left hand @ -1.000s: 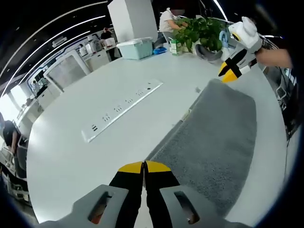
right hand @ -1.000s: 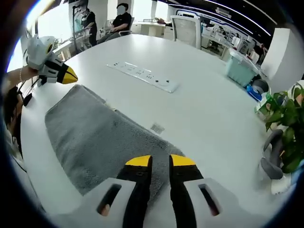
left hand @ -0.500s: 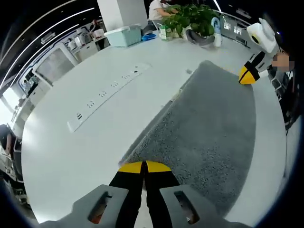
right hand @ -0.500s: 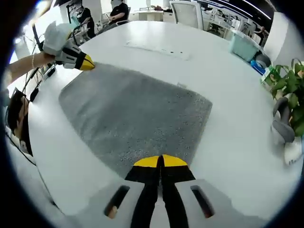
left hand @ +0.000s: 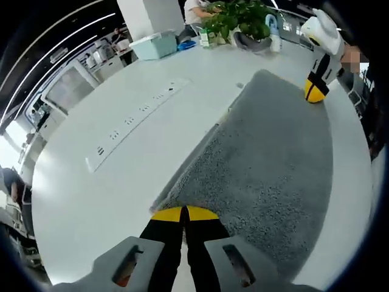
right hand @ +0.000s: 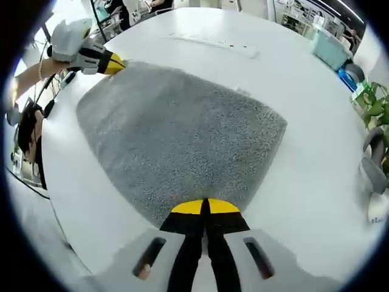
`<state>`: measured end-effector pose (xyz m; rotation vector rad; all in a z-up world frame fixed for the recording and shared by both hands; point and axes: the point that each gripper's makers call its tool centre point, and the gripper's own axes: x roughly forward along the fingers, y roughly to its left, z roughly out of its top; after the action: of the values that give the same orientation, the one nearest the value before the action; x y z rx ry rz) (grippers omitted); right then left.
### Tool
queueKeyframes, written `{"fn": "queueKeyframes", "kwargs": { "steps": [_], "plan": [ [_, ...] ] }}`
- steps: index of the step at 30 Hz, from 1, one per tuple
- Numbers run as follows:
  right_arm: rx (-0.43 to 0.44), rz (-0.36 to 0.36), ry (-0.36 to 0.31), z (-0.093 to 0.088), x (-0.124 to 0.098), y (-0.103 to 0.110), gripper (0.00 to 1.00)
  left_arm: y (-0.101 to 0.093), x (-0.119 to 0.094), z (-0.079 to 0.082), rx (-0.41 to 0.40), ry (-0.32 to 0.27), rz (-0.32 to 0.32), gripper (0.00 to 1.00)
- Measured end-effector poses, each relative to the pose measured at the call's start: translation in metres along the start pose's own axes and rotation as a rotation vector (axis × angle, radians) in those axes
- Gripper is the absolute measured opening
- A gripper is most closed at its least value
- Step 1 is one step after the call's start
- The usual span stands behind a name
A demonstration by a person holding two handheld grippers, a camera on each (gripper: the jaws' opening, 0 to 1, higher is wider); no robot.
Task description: Fold the towel on the table until its edges align and the towel forms a compact rectangular stack.
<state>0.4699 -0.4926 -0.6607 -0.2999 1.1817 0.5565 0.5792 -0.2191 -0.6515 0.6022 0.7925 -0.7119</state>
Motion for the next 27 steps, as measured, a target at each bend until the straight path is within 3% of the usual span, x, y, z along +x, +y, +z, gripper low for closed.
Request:
{"fn": "queueKeyframes", "kwargs": {
  "steps": [2, 6, 10, 15, 27],
  "plan": [
    [-0.012, 0.006, -0.019, 0.0, 0.0, 0.001, 0.0, 0.0, 0.0, -0.001, -0.036, -0.004, 0.005, 0.01],
    [-0.046, -0.011, -0.044, 0.001, 0.0, 0.001, 0.0, -0.001, -0.002, -0.002, -0.035, -0.011, 0.02, 0.01],
    [-0.099, -0.044, -0.025, 0.005, 0.001, -0.001, 0.0, 0.0, -0.002, -0.002, -0.039, -0.02, 0.041, 0.01],
    [-0.179, -0.089, -0.017, 0.012, 0.005, -0.01, 0.0, 0.0, -0.005, -0.005, -0.136, -0.037, 0.089, 0.0],
    [-0.277, -0.097, 0.002, 0.028, 0.01, -0.028, 0.0, -0.017, -0.016, -0.018, -0.206, -0.033, 0.16, 0.0]
  ]
}}
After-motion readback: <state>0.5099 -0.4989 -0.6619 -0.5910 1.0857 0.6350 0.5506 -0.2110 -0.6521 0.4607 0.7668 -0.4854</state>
